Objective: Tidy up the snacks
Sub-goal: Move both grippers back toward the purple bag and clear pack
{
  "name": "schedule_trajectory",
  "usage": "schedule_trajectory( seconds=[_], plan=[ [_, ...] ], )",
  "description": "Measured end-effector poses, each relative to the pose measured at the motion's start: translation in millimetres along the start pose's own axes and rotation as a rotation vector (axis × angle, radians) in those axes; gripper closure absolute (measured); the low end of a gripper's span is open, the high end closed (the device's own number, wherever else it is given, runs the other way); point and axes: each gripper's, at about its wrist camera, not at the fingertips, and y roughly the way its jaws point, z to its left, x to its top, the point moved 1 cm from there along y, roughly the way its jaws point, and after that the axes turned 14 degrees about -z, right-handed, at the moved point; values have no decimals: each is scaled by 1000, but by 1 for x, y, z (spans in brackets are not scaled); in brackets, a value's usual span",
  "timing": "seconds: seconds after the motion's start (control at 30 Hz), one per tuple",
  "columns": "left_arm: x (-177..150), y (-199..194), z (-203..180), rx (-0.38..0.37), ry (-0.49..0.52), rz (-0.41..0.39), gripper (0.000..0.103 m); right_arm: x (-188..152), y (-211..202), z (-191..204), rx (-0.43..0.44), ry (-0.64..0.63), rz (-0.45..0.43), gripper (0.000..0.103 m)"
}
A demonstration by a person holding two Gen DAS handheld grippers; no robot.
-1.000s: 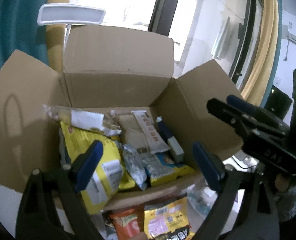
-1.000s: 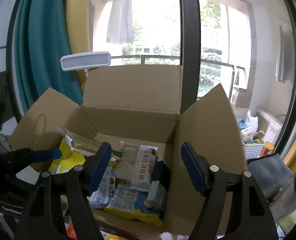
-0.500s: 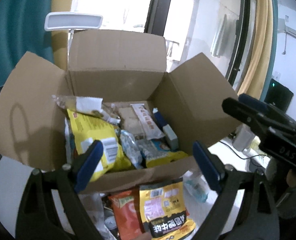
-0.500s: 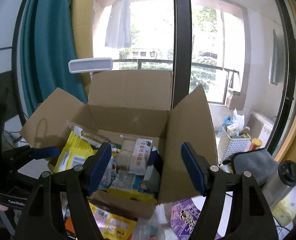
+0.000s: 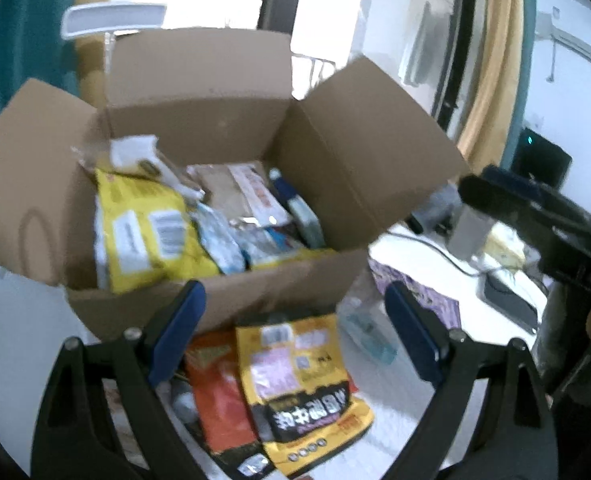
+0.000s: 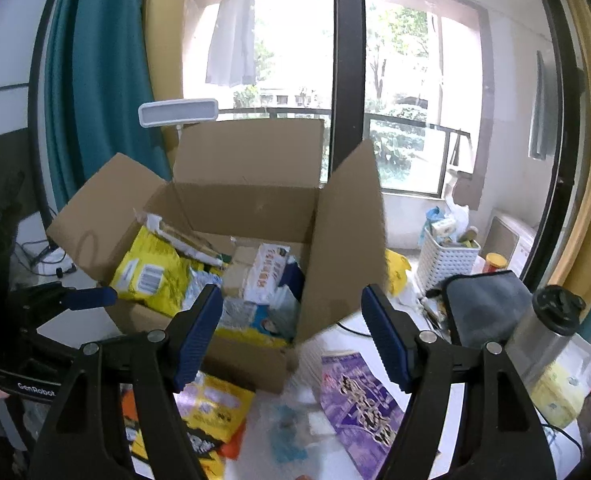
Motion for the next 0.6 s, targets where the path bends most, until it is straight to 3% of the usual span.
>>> schedule_trajectory(
  seconds=[0.37,0.6],
  plan=[
    [-33,28,-50,-89,80,81,11,-47,-10,-45,-35,19,75,28],
    [-45,49,-70,-89,119,129,11,-98,3,-69,-38,50,181,28]
  ],
)
